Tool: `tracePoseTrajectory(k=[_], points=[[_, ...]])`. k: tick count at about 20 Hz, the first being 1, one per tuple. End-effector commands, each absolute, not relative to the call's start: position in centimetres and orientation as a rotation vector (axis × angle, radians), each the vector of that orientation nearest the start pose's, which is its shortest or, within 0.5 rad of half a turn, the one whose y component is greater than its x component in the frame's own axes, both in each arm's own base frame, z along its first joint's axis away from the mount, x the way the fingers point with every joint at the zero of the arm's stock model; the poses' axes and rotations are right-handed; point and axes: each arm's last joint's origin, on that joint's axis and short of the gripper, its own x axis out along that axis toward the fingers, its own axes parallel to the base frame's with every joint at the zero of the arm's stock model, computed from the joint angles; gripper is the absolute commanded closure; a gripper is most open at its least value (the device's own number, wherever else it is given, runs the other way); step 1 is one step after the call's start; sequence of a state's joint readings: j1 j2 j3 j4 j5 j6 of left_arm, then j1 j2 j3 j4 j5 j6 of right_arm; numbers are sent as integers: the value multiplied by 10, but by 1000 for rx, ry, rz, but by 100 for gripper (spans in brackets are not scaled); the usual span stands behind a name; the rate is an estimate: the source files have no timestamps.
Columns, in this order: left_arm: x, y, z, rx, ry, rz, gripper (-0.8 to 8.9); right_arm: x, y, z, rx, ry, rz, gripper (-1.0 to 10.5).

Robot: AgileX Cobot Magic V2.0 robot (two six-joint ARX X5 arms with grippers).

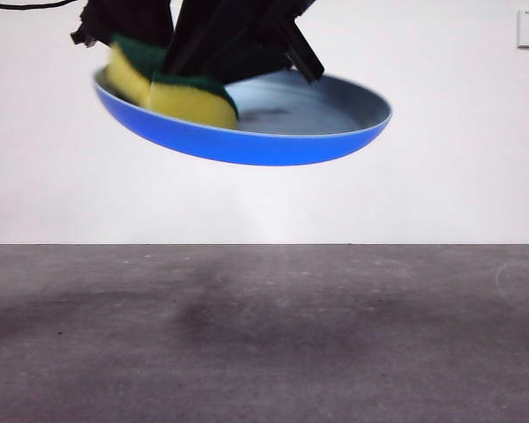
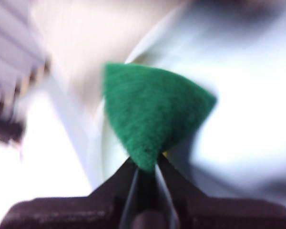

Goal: Pick up the plate,pick up the cloth,clean the plate with the cloth

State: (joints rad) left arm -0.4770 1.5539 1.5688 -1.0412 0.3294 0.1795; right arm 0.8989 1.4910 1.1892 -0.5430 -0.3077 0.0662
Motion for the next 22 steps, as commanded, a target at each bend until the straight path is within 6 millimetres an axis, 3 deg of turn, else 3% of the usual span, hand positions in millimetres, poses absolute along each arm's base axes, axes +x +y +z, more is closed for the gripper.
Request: tracePoseTrajectory(k=[1,7,11,16,22], points=[[269,-152,353,196,974,-844,822,184,242,259,-339,1034,999,963],[264,-150,351,198,1027,-858,822,202,222,257,-589,919,472,963],[261,-149,349,220,1062,-868,822,215,219,263,-547,820,380,963],[260,-148,348,224,1080,-870,822,230,222,272,-413,710,434,963],[263,-150,350,220,1039,-869,822,227,246,287,-134,626,885,963]])
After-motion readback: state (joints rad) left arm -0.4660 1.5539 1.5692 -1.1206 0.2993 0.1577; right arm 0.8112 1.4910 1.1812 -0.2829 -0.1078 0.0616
